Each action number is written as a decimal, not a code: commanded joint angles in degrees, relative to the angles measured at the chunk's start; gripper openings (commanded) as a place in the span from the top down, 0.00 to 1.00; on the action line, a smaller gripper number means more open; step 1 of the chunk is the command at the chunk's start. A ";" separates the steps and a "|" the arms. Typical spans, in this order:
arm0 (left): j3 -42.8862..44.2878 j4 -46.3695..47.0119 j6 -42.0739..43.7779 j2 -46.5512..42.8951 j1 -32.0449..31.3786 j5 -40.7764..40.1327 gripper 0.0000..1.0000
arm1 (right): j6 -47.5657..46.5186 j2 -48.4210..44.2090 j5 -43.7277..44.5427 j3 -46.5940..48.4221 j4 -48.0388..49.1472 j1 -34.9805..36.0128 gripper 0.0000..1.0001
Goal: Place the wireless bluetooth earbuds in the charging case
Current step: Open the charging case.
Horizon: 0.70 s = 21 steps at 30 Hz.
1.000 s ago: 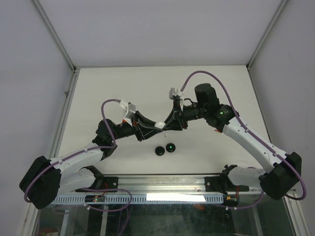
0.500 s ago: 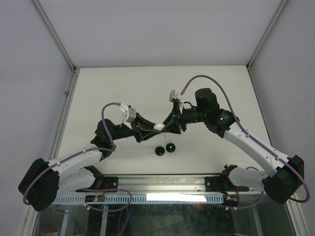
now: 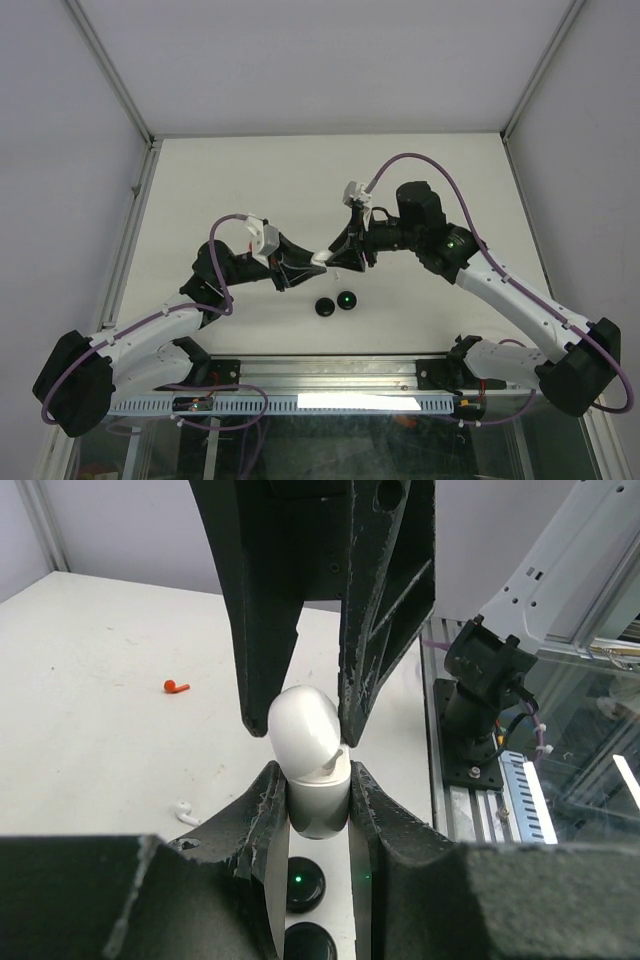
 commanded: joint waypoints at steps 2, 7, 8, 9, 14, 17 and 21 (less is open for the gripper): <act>0.82 -0.90 3.12 -1.29 -1.29 4.51 1.00 | 0.18 -1.29 6.40 1.14 5.45 -0.60 0.58; -0.55 -0.83 3.82 -1.48 -1.29 3.32 1.00 | 0.48 -1.05 7.24 1.27 4.88 -0.67 0.58; -0.98 -0.52 3.78 -1.49 -1.30 3.16 1.00 | 0.52 -0.89 7.01 1.35 4.83 -0.68 0.58; -1.24 -0.20 3.73 -1.49 -1.25 2.90 1.00 | 0.53 -0.78 6.71 1.41 4.73 -0.61 0.57; -2.79 0.58 3.93 -1.17 -1.29 -1.87 1.00 | 0.53 -0.17 3.86 1.97 4.23 -0.69 0.53; -4.77 1.81 3.60 -0.36 -1.30 -6.40 0.97 | 0.71 -0.44 4.06 2.26 3.51 -0.67 0.49; -9.58 8.68 2.21 1.41 -1.29 -10.50 0.96 | 0.64 -1.14 9.98 1.50 1.75 -0.70 0.47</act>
